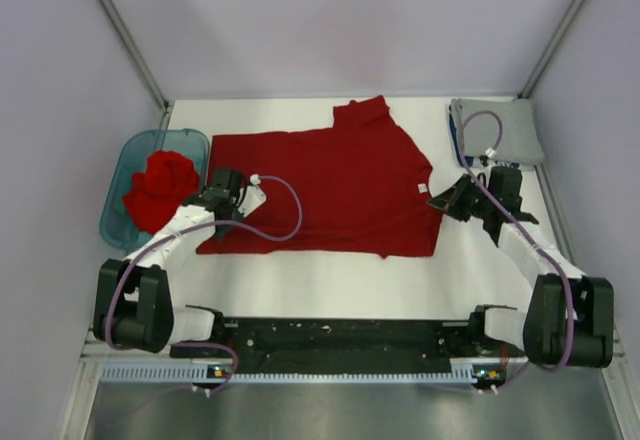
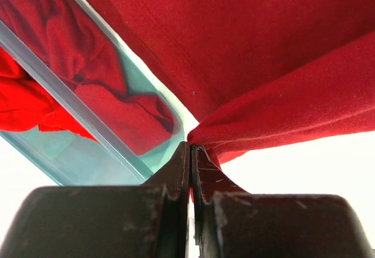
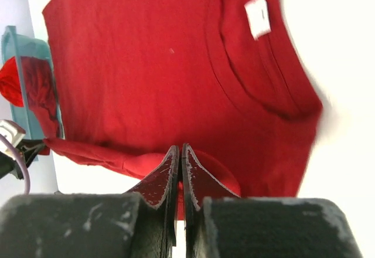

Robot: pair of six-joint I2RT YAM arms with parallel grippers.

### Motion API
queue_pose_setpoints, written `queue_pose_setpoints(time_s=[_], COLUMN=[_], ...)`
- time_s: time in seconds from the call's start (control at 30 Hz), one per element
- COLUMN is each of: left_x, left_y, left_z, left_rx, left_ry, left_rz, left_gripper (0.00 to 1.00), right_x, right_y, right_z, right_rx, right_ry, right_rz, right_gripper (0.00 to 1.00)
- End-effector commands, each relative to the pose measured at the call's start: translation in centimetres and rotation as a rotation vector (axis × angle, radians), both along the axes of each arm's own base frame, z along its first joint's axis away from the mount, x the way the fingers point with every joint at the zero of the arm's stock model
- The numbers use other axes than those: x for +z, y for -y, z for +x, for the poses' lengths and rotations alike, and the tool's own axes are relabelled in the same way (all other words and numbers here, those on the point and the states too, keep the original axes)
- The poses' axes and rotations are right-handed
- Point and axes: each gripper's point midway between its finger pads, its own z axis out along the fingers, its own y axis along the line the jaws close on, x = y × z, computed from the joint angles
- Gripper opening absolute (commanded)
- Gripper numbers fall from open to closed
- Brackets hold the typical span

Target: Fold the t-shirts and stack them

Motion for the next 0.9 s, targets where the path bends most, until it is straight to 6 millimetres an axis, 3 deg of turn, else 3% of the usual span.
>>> queue_pose_setpoints(time_s=[0.0,0.23,0.57,0.87], left_x=[1.0,0.0,-0.5,0.9], left_y=[-0.9,-1.5,-1.2,-1.7], left_z=[1.4,2.2,3.4,5.0], left_rx=[0.101,0.133,0.145,0.17], left_ry=[0.081,0.071,0.091,0.159], left_rz=[0.021,0.064,0.052,0.085], left_gripper=[0.0,0.0,0.0,0.0], right_x=[5.6,2.3,1.8,1.6], right_y=[-1.1,-1.5,-1.0,-1.3], right_z=[5.8,7.7,9.3,10.4], right_rx=[0.11,0.201,0.208,0.221], right_ry=[0.272,0.176,0.19,0.185], right_rz=[-0.057,-0.076,-0.134,-0.131], right_gripper=[0.0,0.0,0.0,0.0])
